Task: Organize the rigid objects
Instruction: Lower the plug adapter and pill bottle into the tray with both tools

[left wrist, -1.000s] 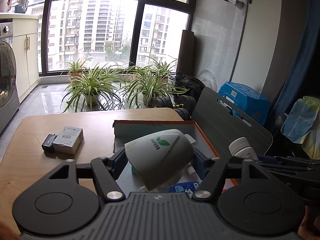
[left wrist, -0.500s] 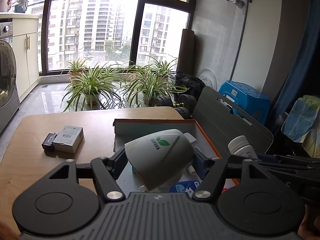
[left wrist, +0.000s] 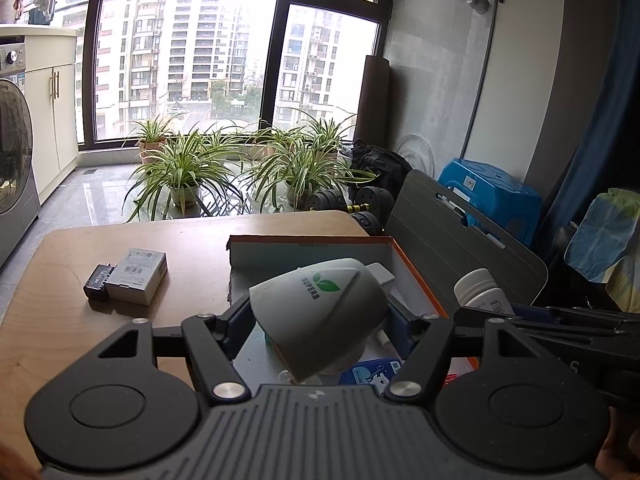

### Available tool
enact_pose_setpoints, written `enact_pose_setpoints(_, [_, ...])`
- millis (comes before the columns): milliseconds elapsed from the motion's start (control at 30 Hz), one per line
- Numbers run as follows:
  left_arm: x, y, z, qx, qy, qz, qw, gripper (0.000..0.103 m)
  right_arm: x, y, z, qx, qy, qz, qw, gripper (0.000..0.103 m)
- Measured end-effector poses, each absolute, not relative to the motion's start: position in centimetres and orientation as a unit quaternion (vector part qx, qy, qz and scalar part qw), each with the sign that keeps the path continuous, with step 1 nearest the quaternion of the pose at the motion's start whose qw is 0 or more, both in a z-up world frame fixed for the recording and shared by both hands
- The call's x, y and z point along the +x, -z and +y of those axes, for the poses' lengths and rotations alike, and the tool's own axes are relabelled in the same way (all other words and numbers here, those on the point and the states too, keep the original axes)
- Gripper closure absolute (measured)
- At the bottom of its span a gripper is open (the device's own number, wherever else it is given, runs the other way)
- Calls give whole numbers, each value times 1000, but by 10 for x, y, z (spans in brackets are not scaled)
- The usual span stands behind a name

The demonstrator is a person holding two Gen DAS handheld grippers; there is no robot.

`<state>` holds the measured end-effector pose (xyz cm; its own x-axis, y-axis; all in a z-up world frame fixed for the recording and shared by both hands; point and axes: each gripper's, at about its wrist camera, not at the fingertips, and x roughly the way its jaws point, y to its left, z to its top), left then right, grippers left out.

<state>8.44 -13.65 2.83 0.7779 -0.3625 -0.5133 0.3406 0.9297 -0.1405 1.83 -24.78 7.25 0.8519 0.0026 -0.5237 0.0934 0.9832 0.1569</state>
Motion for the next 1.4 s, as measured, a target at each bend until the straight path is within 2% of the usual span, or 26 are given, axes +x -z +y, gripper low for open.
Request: enact_pose_setpoints(1400, [106,-7,-141,-13,186,307,933,33,32,-57,-260,87,34,304,948,63])
